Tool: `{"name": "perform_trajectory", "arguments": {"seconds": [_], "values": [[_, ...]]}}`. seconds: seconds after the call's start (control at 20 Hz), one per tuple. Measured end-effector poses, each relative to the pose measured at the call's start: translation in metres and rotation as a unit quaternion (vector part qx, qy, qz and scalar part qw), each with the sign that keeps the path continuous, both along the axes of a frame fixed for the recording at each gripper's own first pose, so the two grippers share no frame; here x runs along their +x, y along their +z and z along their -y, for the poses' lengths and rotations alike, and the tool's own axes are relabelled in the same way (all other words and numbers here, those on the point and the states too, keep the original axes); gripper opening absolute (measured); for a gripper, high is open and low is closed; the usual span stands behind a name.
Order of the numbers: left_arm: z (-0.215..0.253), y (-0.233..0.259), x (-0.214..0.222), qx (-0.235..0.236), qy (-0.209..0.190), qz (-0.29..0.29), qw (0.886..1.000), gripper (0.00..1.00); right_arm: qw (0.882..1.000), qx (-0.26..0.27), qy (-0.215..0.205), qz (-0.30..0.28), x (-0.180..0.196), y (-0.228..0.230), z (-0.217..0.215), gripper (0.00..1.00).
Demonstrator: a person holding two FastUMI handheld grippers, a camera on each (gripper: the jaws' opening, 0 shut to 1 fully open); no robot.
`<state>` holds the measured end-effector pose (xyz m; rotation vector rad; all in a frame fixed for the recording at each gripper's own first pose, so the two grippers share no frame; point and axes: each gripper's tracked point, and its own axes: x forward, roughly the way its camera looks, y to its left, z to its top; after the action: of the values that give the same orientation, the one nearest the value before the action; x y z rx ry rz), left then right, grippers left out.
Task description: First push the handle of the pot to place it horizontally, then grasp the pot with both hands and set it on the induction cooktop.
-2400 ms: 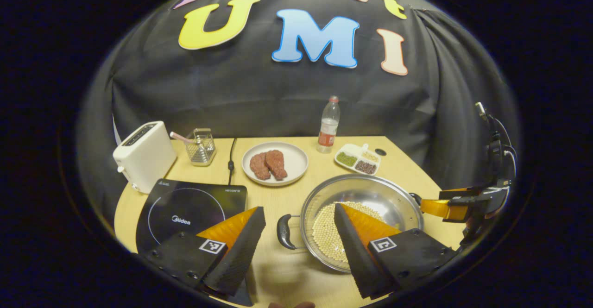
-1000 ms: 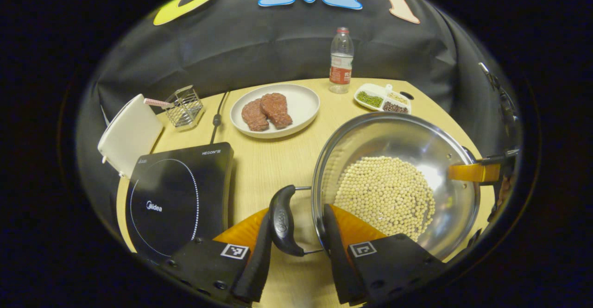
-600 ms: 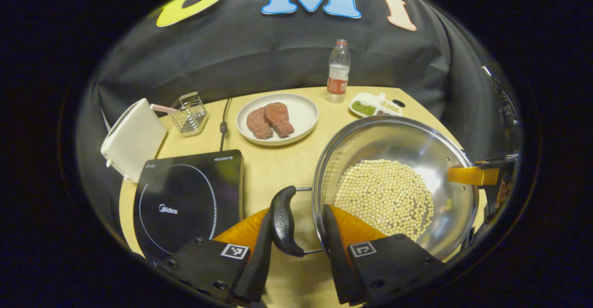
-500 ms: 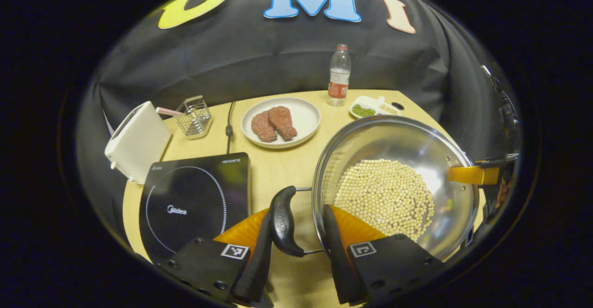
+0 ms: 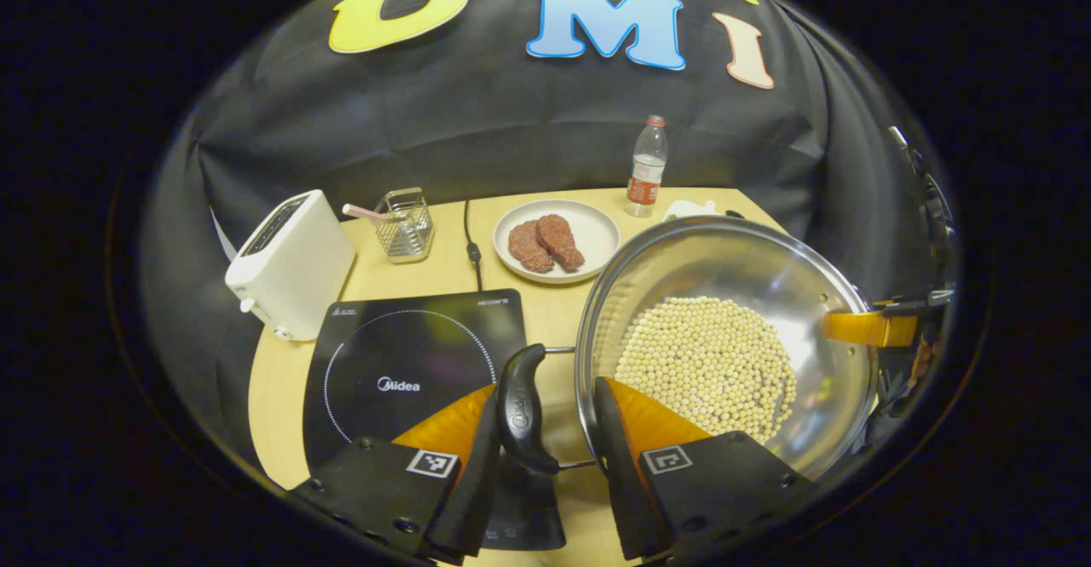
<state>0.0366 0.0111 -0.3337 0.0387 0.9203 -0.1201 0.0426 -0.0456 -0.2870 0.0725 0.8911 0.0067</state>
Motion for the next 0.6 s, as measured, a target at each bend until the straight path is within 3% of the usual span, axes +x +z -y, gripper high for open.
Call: {"name": "perform_trajectory", "arguments": {"seconds": [0.05,0.4,0.45,0.5,0.6], "values": [[-0.008,0.002,-0.003,0.001,0.000,0.000,1.000,0.64,1.000,-0.004,0.002,0.001,-0.003,0.001,-0.007,0.54],[-0.063,0.008,-0.009,0.008,0.006,-0.002,1.000,0.64,1.000,-0.001,0.007,-0.004,-0.007,-0.001,-0.058,0.55],[-0.073,0.009,-0.010,0.009,0.008,-0.002,1.000,0.64,1.000,0.000,0.009,-0.003,-0.005,-0.002,-0.065,0.50],[-0.081,0.009,-0.009,0.009,0.010,-0.002,1.000,0.64,1.000,0.002,0.011,-0.003,-0.005,-0.001,-0.073,0.55],[-0.098,0.009,-0.010,0.008,0.015,-0.001,1.000,0.64,1.000,0.001,0.015,-0.006,-0.004,-0.001,-0.087,0.55]]}}
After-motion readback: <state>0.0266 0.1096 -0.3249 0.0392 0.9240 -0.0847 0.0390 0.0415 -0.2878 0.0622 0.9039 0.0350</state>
